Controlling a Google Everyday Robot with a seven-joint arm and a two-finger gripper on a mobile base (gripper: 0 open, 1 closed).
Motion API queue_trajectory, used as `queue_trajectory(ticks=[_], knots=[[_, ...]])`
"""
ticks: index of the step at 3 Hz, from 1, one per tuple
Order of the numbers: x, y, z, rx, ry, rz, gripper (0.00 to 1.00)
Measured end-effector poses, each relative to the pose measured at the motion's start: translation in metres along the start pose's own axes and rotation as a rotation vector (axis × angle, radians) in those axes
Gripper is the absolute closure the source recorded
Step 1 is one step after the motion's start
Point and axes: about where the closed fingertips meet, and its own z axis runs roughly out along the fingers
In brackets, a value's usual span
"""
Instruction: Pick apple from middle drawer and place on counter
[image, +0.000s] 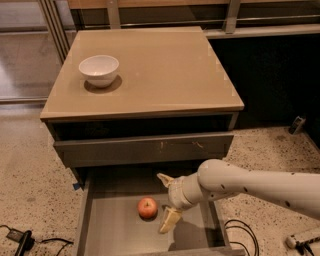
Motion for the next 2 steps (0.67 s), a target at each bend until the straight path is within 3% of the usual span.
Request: queue_trajectory(ticks=[1,2], knots=[[0.000,0.000,0.000,-0.001,0.000,0.000,0.00],[0.010,-0.003,0.027,-0.005,0.019,-0.029,0.00]])
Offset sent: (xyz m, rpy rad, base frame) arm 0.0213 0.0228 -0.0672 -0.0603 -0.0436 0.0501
